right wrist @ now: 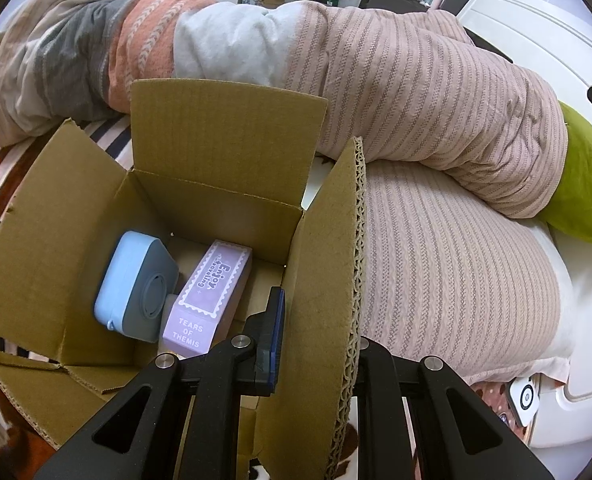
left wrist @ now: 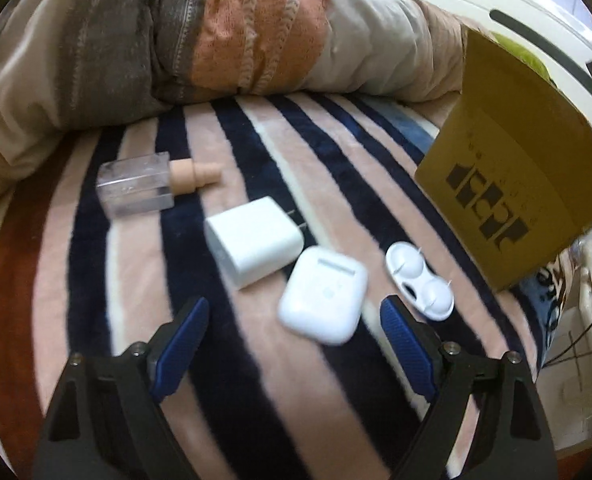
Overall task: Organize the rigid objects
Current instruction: 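Grasp the white earbud case with the left tool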
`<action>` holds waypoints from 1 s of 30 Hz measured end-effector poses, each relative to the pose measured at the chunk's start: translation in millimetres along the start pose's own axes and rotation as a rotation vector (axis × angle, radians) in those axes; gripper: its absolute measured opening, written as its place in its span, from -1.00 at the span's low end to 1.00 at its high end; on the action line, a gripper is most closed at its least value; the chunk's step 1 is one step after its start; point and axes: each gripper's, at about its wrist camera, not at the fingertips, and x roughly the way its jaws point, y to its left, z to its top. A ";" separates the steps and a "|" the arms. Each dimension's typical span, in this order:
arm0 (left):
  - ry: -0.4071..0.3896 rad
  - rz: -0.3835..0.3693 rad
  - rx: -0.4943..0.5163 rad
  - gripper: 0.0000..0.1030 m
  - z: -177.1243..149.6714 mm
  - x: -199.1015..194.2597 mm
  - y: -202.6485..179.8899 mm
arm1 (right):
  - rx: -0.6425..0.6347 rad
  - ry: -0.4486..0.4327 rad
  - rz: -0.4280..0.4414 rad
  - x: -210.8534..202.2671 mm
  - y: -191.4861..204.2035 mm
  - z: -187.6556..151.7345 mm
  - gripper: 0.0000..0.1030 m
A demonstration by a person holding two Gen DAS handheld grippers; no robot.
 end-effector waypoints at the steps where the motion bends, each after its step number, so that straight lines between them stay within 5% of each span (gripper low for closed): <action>1: 0.000 0.003 0.004 0.43 1.5 3.5 -2.4 | 0.000 0.001 0.000 0.1 0.1 0.0 -0.79; 7: 0.007 -0.015 0.027 -0.19 9.3 16.9 -16.4 | -0.001 0.000 0.001 0.5 -0.2 0.5 -0.79; 18: -0.049 0.034 0.122 -0.23 8.6 -11.3 -35.4 | 0.000 -0.004 0.003 0.3 0.6 0.1 -0.79; 30: -0.250 -0.044 0.169 -0.23 56.0 -105.5 -81.0 | -0.001 -0.011 0.012 -0.8 0.2 -0.7 -0.78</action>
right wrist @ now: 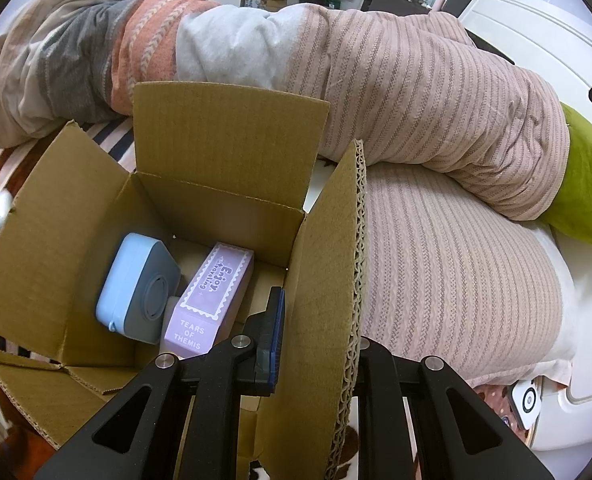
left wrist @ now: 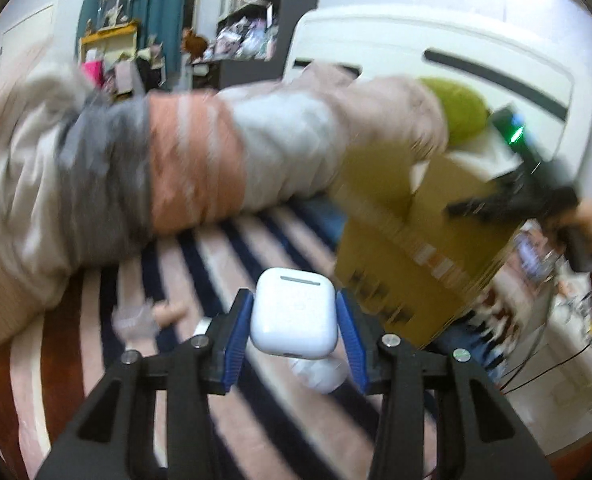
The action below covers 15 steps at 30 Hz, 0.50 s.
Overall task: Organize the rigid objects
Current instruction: 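Lower the earbud case into the box and open the left tool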
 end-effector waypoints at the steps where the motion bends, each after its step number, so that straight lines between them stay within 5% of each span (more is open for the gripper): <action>1: -0.015 -0.015 0.008 -0.23 9.2 -4.2 -8.0 | 0.000 0.000 0.001 0.0 0.0 0.1 -0.78; 8: -0.021 -0.144 0.065 -0.23 75.2 19.8 -74.4 | 0.001 -0.002 0.001 -0.2 0.0 -0.1 -0.78; 15: 0.192 -0.162 0.064 -0.23 87.9 95.8 -114.9 | 0.000 -0.002 0.001 -0.2 -0.1 -0.4 -0.78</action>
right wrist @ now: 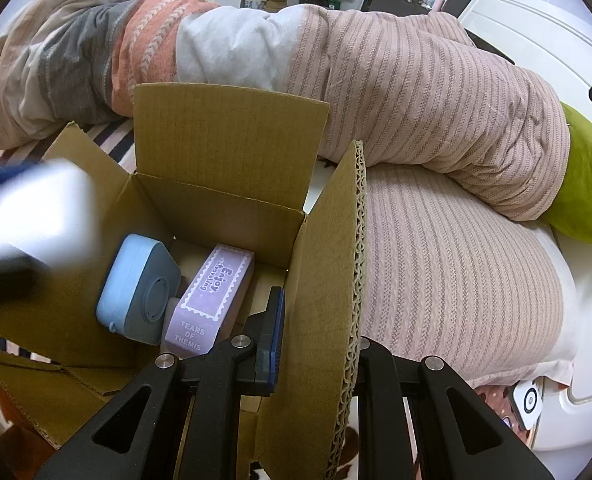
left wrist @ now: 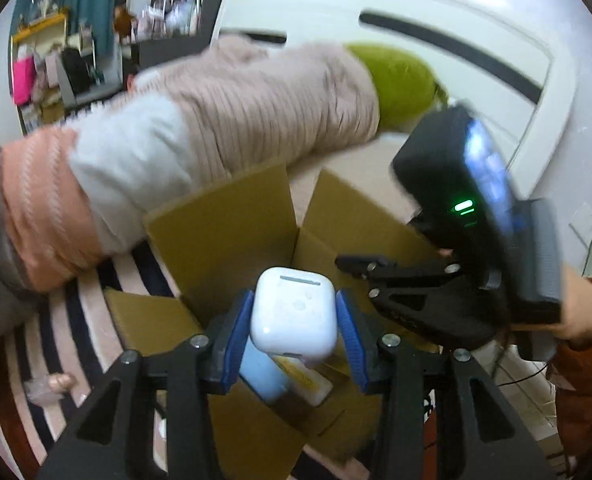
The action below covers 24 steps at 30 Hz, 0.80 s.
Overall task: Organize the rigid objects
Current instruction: 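Lower the earbud case into the box and open the left tool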
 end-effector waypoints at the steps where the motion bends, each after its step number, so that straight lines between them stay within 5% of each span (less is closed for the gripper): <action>1: 0.021 0.000 -0.008 -0.23 -0.4 7.6 -0.3 | 0.001 0.000 0.000 0.0 0.0 0.0 -0.78; 13: 0.107 -0.011 -0.052 -0.23 -6.1 25.1 1.2 | -0.003 0.006 0.006 0.2 0.2 -0.5 -0.78; 16: 0.056 -0.033 -0.057 -0.22 -3.0 6.5 4.0 | -0.009 0.011 0.000 1.3 1.6 -0.8 -0.78; 19: -0.047 -0.022 -0.087 0.16 -4.6 -29.6 17.0 | -0.006 0.009 0.001 1.2 1.9 0.3 -0.78; 24: -0.161 0.093 -0.093 0.39 -33.9 -79.7 50.6 | -0.006 0.009 0.002 1.8 0.4 -0.3 -0.78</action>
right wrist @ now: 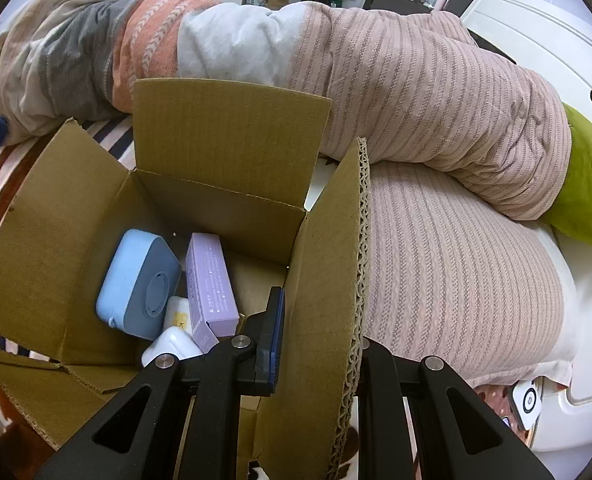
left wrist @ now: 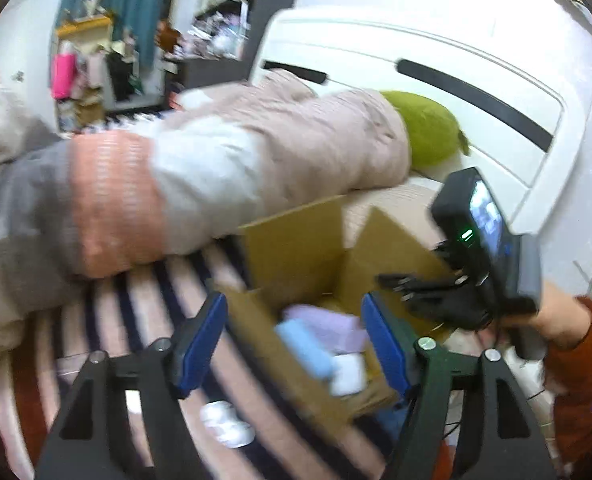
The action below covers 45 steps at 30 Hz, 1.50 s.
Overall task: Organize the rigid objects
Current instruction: 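Lower the earbud case into the box and open the left tool, then grasp the white contact-lens case with the left tool, then carry the contact-lens case into the box and open the left tool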
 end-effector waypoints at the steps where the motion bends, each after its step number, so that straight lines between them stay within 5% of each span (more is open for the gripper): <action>1: -0.002 0.032 -0.006 0.41 -8.8 -4.5 9.8 | -0.001 0.000 0.000 0.2 0.3 0.1 -0.78; 4: 0.042 0.086 -0.052 0.42 -42.6 -1.6 35.6 | -0.001 0.000 0.001 0.1 0.0 -0.1 -0.78; 13: 0.197 0.068 -0.185 0.40 -138.4 66.8 58.9 | -0.001 0.001 -0.001 0.3 1.2 0.8 -0.78; 19: 0.210 0.174 -0.229 0.10 -151.8 100.2 52.7 | 0.000 0.001 0.000 0.2 1.3 1.4 -0.78; 20: 0.204 0.197 -0.223 -0.07 -152.2 102.1 50.8 | 0.000 0.001 -0.001 0.1 0.6 0.6 -0.78; 23: 0.195 0.236 -0.188 -0.41 -151.2 102.1 46.4 | 0.000 0.001 -0.001 -0.3 1.3 0.8 -0.78; 30: 0.128 0.258 -0.128 -0.42 -139.3 67.0 45.3 | 0.002 0.000 0.001 -0.5 1.3 0.8 -0.78; 37: -0.029 0.314 -0.079 -0.42 -86.4 13.3 41.3 | 0.001 -0.001 0.001 -0.5 0.9 -0.2 -0.78; 42: -0.094 0.233 -0.036 -0.42 -31.3 -8.0 22.4 | 0.001 0.000 0.001 -0.6 1.2 -0.4 -0.78; 45: -0.065 0.129 0.000 -0.42 -5.9 -2.4 0.9 | 0.003 0.000 0.003 -0.5 1.1 -0.1 -0.78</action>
